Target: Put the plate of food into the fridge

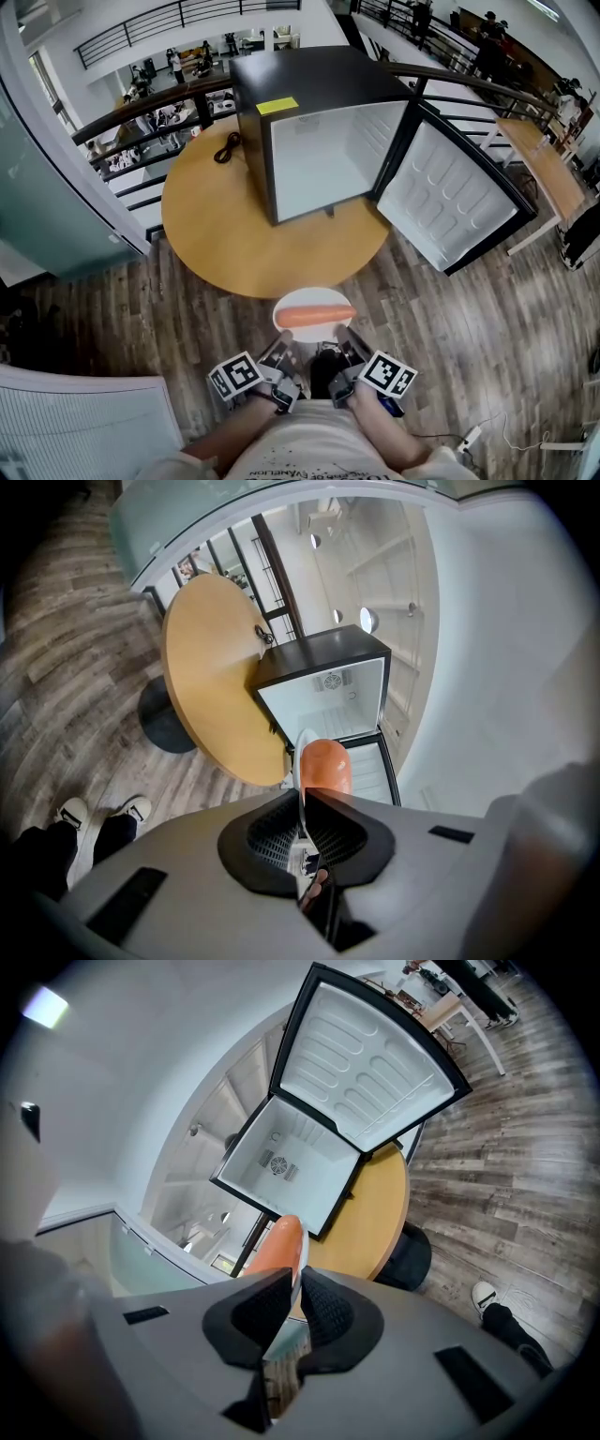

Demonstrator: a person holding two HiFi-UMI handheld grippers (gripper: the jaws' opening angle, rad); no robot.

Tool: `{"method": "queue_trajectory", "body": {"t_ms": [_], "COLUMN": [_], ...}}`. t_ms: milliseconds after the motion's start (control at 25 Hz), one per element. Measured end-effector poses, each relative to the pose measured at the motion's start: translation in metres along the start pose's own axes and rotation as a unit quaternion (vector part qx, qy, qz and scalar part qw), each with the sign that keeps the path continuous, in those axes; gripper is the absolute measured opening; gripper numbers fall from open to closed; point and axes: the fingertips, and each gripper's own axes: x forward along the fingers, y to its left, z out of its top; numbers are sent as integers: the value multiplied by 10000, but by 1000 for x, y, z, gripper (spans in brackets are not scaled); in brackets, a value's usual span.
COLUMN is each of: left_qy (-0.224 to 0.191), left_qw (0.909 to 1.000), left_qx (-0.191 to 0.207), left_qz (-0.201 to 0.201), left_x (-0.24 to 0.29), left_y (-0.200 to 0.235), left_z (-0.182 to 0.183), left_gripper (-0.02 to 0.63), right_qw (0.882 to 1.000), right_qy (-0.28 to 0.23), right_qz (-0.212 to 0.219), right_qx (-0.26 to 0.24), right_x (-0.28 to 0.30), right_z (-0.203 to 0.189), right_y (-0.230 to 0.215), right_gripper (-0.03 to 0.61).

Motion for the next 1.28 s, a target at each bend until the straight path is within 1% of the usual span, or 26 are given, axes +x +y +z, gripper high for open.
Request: {"method": "queue_trajectory", "body": {"t_ms": [200, 400, 600, 840, 1120, 1280], "left_qy": [4, -56, -232, -439, -649, -675], "left_qw": [10000, 10000, 9997, 9990, 9978, 9976], "left_qx": [-7, -36, 14, 2, -62, -84], "left_qz": [46, 63, 14, 40, 117, 152], "left_x": [31, 72, 116, 160, 198, 212], "left_y": [0, -10, -27, -40, -45, -48], "left_z": [6, 17, 37, 52, 56, 55], "left_gripper": [37, 37, 37, 37, 37, 37], "right_qw": [10000, 9999, 9996, 9987, 9973, 9970], "right_qy": [37, 116, 195, 366, 580, 621], "right_qz": [-2, 22, 172, 329, 435, 445], "right_qx": [34, 18, -53, -108, -149, -139], "right_x": [19, 43, 75, 106, 128, 134], "right_z": [22, 60, 104, 145, 179, 191], "right_y": [-14, -24, -27, -34, -49, -56], "right_gripper": [49, 49, 49, 49, 49, 49]}}
